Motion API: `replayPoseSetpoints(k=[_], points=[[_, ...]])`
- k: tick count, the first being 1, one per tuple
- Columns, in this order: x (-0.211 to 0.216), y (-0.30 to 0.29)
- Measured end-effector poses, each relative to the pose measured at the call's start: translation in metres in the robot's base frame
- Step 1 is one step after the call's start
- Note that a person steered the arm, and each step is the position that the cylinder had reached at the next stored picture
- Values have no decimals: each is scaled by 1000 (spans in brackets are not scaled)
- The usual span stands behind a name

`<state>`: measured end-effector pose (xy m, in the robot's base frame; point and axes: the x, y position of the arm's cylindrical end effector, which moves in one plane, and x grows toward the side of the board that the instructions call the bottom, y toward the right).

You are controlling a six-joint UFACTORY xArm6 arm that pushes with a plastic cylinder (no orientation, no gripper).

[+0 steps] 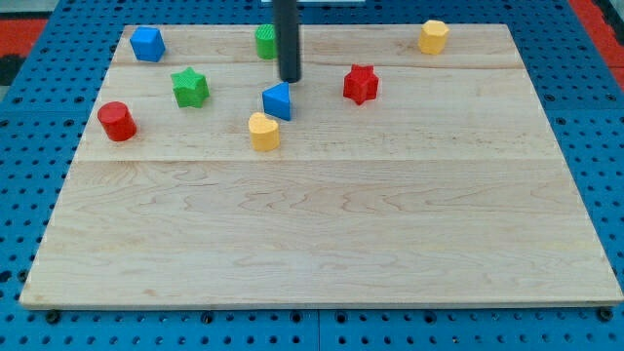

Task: Move the red star and yellow heart vertical to each other

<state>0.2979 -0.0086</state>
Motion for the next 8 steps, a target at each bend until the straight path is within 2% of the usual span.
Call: replayPoseSetpoints(k=[2,4,5,7,8], points=[[28,149],[78,179],[57,156],[112,137],[122,137]])
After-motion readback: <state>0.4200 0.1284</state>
